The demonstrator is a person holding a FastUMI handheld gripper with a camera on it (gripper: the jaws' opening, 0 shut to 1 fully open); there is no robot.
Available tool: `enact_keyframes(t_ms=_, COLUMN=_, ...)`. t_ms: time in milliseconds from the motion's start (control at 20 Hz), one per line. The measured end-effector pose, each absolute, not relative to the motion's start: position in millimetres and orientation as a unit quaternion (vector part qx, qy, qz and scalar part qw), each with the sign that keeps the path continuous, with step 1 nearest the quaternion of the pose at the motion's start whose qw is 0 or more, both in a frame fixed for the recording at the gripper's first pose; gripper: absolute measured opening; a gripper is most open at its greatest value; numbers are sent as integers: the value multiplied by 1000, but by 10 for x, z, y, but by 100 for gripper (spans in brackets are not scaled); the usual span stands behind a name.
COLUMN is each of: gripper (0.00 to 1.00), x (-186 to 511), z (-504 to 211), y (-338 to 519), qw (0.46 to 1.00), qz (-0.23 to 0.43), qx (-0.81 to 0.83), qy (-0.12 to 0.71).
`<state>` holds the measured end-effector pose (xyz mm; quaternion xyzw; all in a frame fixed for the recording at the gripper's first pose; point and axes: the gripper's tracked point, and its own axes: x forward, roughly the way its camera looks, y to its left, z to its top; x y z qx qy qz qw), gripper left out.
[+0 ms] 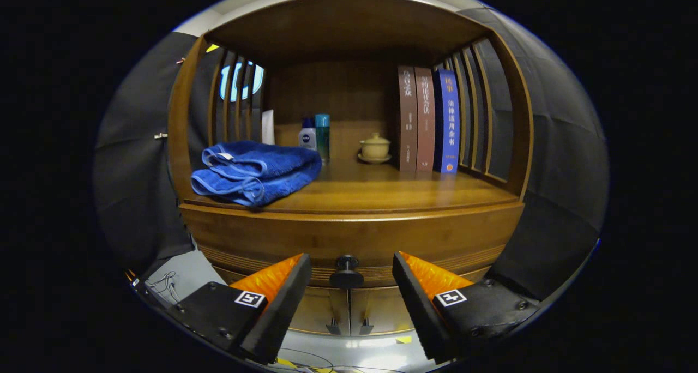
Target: Pull open the drawer, take out the items inside it, and place them on the countertop above the cabinet.
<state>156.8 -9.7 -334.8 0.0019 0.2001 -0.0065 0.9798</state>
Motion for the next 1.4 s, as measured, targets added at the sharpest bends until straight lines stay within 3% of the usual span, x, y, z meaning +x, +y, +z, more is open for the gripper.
enact_keyframes(t_ms=250, gripper=92, x=1782, z=-3761, y=-83, qw=973, qz=-9, qx=11, qy=230)
enact_keyframes(t_ms=450, gripper=51, x=1774, z=-3825, y=-55, qw=973, qz=-9, qx=-7, qy=232)
enact_keyframes(t_ms=550, gripper=40, x=1780, z=-3853, y=-47, qw=972, qz=-10, qx=-9, qy=234)
enact_keyframes(t_ms=950, gripper=39, x=1655, z=-3817, y=-54, qw=968, qz=-4, qx=-14, qy=250)
enact_keyframes(t_ms=1400, gripper=39, x=921, z=-3715, y=-75, qw=963, qz=-2, qx=-18, qy=269)
